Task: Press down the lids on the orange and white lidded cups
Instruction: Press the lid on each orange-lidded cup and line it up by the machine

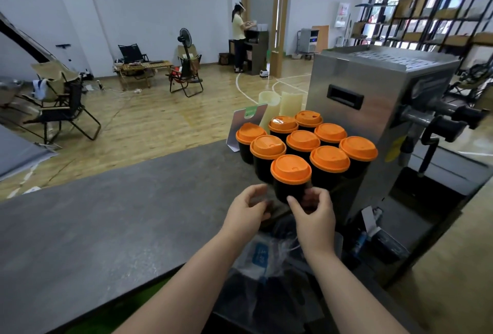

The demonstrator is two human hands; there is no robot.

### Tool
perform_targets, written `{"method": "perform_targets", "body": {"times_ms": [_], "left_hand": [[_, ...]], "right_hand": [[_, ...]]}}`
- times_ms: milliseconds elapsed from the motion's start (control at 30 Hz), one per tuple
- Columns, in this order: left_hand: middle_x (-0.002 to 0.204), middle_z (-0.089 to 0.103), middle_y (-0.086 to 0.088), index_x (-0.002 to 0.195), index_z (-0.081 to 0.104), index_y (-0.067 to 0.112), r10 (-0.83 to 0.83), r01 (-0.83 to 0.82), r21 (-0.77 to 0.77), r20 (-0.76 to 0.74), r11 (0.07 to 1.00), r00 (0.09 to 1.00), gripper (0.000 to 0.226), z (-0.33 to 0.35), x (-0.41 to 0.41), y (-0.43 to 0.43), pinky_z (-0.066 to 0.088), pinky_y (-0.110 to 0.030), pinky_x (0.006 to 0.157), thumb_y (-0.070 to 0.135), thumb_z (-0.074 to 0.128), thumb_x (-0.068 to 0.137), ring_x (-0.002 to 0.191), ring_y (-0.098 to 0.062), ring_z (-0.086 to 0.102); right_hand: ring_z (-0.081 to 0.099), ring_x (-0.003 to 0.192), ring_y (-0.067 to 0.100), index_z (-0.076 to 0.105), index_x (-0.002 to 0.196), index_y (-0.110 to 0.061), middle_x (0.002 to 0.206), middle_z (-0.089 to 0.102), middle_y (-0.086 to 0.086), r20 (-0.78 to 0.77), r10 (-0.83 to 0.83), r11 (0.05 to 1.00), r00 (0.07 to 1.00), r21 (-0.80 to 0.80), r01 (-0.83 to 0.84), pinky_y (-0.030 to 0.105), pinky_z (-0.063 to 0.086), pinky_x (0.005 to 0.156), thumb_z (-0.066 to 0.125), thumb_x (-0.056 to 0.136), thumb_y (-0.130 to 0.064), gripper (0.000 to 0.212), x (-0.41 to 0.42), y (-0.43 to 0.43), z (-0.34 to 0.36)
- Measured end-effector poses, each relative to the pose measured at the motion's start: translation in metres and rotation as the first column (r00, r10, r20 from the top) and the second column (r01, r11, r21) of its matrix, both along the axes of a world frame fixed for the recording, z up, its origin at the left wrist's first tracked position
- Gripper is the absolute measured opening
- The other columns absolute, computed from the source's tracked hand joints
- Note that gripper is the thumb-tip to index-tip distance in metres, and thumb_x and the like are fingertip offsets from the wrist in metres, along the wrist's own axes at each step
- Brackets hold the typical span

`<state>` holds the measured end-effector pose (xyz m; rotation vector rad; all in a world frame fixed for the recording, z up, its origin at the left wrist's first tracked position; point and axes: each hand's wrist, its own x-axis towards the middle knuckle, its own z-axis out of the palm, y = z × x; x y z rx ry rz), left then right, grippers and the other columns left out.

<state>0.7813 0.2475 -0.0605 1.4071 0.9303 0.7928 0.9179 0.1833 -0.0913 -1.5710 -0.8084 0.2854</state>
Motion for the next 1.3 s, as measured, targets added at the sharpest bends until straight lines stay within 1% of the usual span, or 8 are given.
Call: {"method": "perform_targets", "body": {"times_ms": [67,167,300,467,567,967,1167,1300], "left_hand": [[0.115,0.070,0.001,0.110,0.069,0.022,0.044,-0.043,0.008,-0.022,0.999,0.999,0.034,0.000,-0.021,0.001,0.059,-0.022,0.079,-0.001,0.047,0.098,0.097,-0.005,0.070],[0.095,0.074,-0.001,0.096,0.071,0.019,0.086,-0.084,0.040,-0.040,0.996,0.996,0.035,0.005,-0.069,0.007,0.053,-0.021,0.066,-0.005,0.045,0.097,0.078,-0.008,0.069],[0.088,0.072,-0.003,0.091,0.068,0.015,0.183,-0.180,0.040,-0.070,0.983,0.981,0.034,0.011,-0.157,0.016,0.047,-0.020,0.059,-0.008,0.044,0.098,0.077,-0.016,0.063],[0.097,0.067,-0.015,0.103,0.065,0.004,0.249,-0.260,-0.163,-0.086,0.952,0.965,0.020,0.018,-0.285,0.013,0.061,-0.027,0.059,0.000,0.046,0.102,0.079,-0.022,0.065],[0.101,0.068,-0.014,0.108,0.065,0.006,0.355,-0.372,-0.130,-0.133,0.919,0.925,0.019,0.020,-0.361,0.001,0.059,-0.029,0.063,0.004,0.047,0.103,0.083,-0.022,0.067],[0.098,0.072,-0.004,0.099,0.069,0.016,0.703,-0.694,0.125,-0.201,0.709,0.682,0.025,0.008,-0.674,-0.078,0.050,-0.023,0.067,0.000,0.050,0.100,0.082,-0.014,0.064],[0.087,0.073,-0.001,0.094,0.071,0.016,0.795,-0.753,0.277,-0.327,0.597,0.510,0.022,0.004,-0.822,-0.126,0.046,-0.008,0.059,-0.001,0.057,0.095,0.074,-0.010,0.065],[0.082,0.070,-0.003,0.086,0.067,0.017,0.903,-0.851,0.340,-0.306,0.400,0.302,0.024,-0.008,-0.898,-0.156,0.049,-0.022,0.068,-0.003,0.056,0.092,0.076,-0.015,0.066]], "right_hand": [[0.062,0.083,0.005,0.058,0.091,-0.034,0.086,0.064,-0.011,0.028,0.067,0.998,0.997,0.012,-0.067,0.014,0.046,0.067,0.075,0.088,-0.028,0.019,-0.012,-0.003,-0.005],[0.062,0.077,0.006,0.060,0.087,-0.032,0.082,0.064,-0.012,0.105,0.217,0.976,0.971,0.012,-0.219,0.011,0.046,0.066,0.072,0.090,-0.026,0.014,-0.039,0.000,-0.003],[0.060,0.068,0.007,0.063,0.084,-0.027,0.074,0.064,-0.009,0.144,0.413,0.910,0.899,-0.033,-0.413,0.016,0.047,0.062,0.068,0.092,-0.022,0.011,-0.094,0.019,0.005],[0.054,0.060,0.001,0.064,0.083,-0.025,0.067,0.061,-0.011,0.161,0.603,0.797,0.782,-0.081,-0.598,0.016,0.045,0.057,0.068,0.092,-0.013,0.016,-0.189,0.049,0.017],[0.055,0.062,0.000,0.064,0.081,-0.023,0.070,0.063,-0.007,0.150,0.693,0.721,0.706,-0.125,-0.681,0.017,0.046,0.061,0.068,0.091,-0.010,0.017,-0.256,0.061,0.023],[0.067,0.080,0.027,0.067,0.087,-0.015,0.081,0.071,0.009,0.134,0.894,0.448,0.427,-0.236,-0.863,0.043,0.055,0.079,0.066,0.090,-0.008,0.008,-0.560,0.065,0.044],[0.064,0.076,0.023,0.068,0.092,-0.014,0.083,0.071,0.011,0.126,0.942,0.336,0.312,-0.280,-0.899,0.027,0.050,0.071,0.067,0.090,-0.010,0.005,-0.727,0.052,0.042],[0.054,0.062,0.004,0.069,0.090,-0.012,0.072,0.064,-0.002,0.131,0.949,0.311,0.286,-0.257,-0.915,0.011,0.041,0.060,0.069,0.089,-0.007,0.005,-0.823,0.040,0.035]]}}
